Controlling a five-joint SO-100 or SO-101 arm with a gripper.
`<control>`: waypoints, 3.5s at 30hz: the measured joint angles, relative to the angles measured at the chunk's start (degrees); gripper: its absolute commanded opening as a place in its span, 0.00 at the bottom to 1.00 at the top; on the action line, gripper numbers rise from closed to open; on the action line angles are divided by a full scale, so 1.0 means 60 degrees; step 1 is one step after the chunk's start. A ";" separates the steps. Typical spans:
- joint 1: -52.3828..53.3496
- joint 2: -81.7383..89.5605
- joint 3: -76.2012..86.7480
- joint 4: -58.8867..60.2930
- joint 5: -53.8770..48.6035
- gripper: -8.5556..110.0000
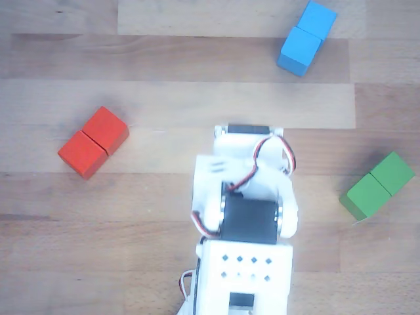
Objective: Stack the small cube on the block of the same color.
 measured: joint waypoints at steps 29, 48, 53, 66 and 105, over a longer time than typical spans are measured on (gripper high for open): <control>0.0000 -0.5684 -0.5522 0.3750 -0.1187 0.08; 0.0000 -0.5684 -0.3560 0.2490 -0.3164 0.20; -0.0234 -0.5757 -0.3560 0.2402 -0.3164 0.20; -0.0674 -0.6636 -0.3516 0.1992 -0.3164 0.20; 0.0293 -0.6724 -0.1978 0.0630 -0.3164 0.33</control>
